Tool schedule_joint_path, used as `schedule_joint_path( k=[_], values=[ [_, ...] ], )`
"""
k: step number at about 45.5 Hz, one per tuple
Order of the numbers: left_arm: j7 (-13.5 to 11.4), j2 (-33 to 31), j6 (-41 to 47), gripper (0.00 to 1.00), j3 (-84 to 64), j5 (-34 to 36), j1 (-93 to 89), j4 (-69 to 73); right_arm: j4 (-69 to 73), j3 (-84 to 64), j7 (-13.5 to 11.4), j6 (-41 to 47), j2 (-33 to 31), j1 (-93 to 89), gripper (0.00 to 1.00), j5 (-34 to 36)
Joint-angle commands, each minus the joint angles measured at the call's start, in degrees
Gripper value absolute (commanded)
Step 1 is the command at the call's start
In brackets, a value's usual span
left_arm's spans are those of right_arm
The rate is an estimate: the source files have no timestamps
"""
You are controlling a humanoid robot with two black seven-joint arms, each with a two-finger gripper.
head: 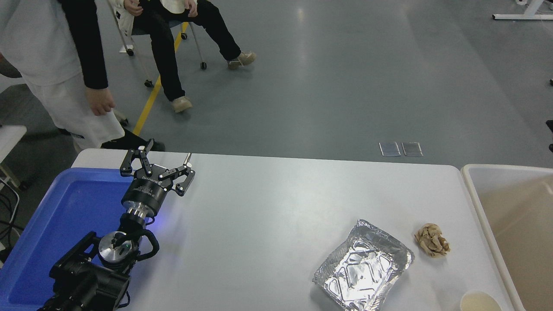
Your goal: Pick up paper cup place in dustbin
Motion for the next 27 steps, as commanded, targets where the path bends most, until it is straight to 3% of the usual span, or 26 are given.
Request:
schedule_joint_path(
  k=[1,7,11,27],
  values=[
    [0.00,0.01,0.00,0.99,0.00,0.00,0.00,0.00,3.37,-40.73,-4.76,4.89,-6.60,28.31,1.00,-3.17],
    [0.00,0.01,0.00,0.99,0.00,0.00,0.00,0.00,4.17,-57.80,-4.76,7.44,-5.46,44.31,1.00,-4.93],
    [0.00,0.01,0.00,0.99,0.00,0.00,0.00,0.00,5.48,-63.61,-4.76,9.63,-3.97,53.02,1.00,-9.75],
    [0.00,0.01,0.00,0.99,0.00,0.00,0.00,0.00,22.52,-65.47,-4.49,20.53,-5.90,69.03,1.00,-45.35]
  ],
)
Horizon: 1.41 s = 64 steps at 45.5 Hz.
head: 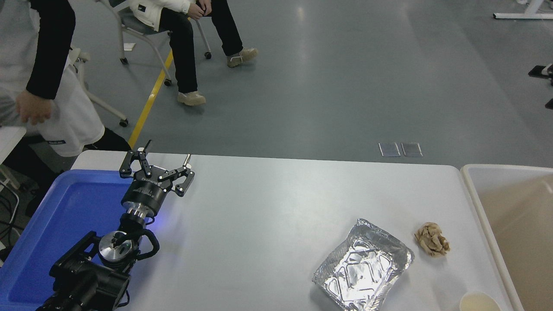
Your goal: Pick up paper cup place in dustbin
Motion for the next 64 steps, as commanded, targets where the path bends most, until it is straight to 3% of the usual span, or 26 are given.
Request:
schedule_joint_path(
  k=[1,10,17,26,36,49,64],
  values=[
    [0.00,0.00,0.00,0.99,0.00,-0.09,0.00,0.00,13.29,-5.77,-0.16,7.65,-2.48,13.28,1.00,-22.23],
    [0.00,0.00,0.00,0.99,0.00,0.00,0.00,0.00,29.47,-5.94,-0.78,14.15,-10.73,15.66,1.00,-34.71],
    [0.00,0.00,0.00,0.99,0.00,0.00,0.00,0.00,32.21,-7.61,-0.78,15.39,-19.35,13.47,1.00,-45.35],
    [0.00,0.00,0.00,0.99,0.00,0.00,0.00,0.00,32.29,-7.79,-0.78,15.39,-29.54,4.42,1.00,-48.35],
    [0.00,0.00,0.00,0.99,0.00,0.00,0.00,0.00,33.17,-7.79,-0.78,15.30,-35.61,1.07,1.00,-47.82],
    [0.00,0.00,0.00,0.99,0.00,0.00,0.00,0.00,33.61,-8.49,-0.78,12.32,-36.85,0.28,1.00,-46.41],
    [0.00,0.00,0.00,0.99,0.00,0.00,0.00,0.00,33.35,-9.46,-0.78,4.50,-29.47,-4.98,1.00,-42.02]
  ],
)
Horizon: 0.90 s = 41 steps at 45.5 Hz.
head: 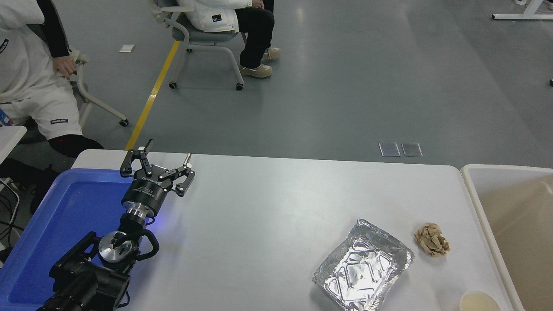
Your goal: Pick up paper cup place in dustbin
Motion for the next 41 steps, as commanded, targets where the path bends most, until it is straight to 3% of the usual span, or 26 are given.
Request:
schedule_joint_path(
  k=[1,17,41],
  values=[
    [0.00,0.00,0.08,0.99,0.00,-0.06,0.00,0.00,-0.40,-0.47,0.01,-5.78,4.71,-4.76,1.00,2.53],
    [0.00,0.00,0.00,0.99,0.00,0.02,0.00,0.00,-9.28,1.19,-0.26,-19.41,19.30,-21.29,1.00,11.22],
    [0.00,0.00,0.00,0.99,0.00,0.02,0.00,0.00,-9.28,20.36,-0.34,-21.17,25.11,-44.06,1.00,12.28]
  ],
)
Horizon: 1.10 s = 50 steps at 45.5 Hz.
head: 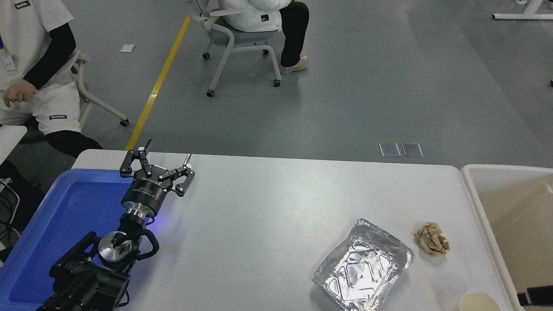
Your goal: Pick up paper cup place in dustbin
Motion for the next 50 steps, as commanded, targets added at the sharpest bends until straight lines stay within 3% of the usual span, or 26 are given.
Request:
schedule_joint_path(
  k=[1,13,29,32,38,46,48,50],
  values=[
    [0.00,0.00,-0.02,0.99,0.00,0.01,0.00,0.00,-0.47,7.58,-0.02,-1.15,2.91,-8.88,1.00,0.48],
    [0.00,0.00,-0.02,0.99,0.00,0.01,0.00,0.00,-2.13,7.67,-0.02,-1.50,4.84,-9.49,1.00,0.39],
    [0.00,0.00,-0.02,0.99,0.00,0.01,0.00,0.00,-10.31,7.93,0.42,-5.54,12.05,-13.97,1.00,0.39],
    [0.00,0.00,-0.02,0.99,0.00,0.01,0.00,0.00,-10.57,8.11,0.51,-6.42,12.57,-14.85,0.96,0.39],
    [0.00,0.00,-0.02,0.99,0.00,0.01,0.00,0.00,-10.84,8.02,0.68,-8.17,12.93,-15.47,0.68,-0.05],
    [0.00,0.00,0.07,0.99,0.00,0.01,0.00,0.00,-10.84,8.02,1.12,-8.70,13.02,-15.38,0.08,-0.31],
    [0.00,0.00,-0.02,0.99,0.00,0.01,0.00,0.00,-10.84,8.02,1.56,-8.70,12.93,-15.12,0.00,-0.31],
    [0.00,0.00,-0.02,0.99,0.00,0.01,0.00,0.00,-10.84,8.11,2.26,-8.70,12.84,-15.03,0.00,-0.31]
  ],
)
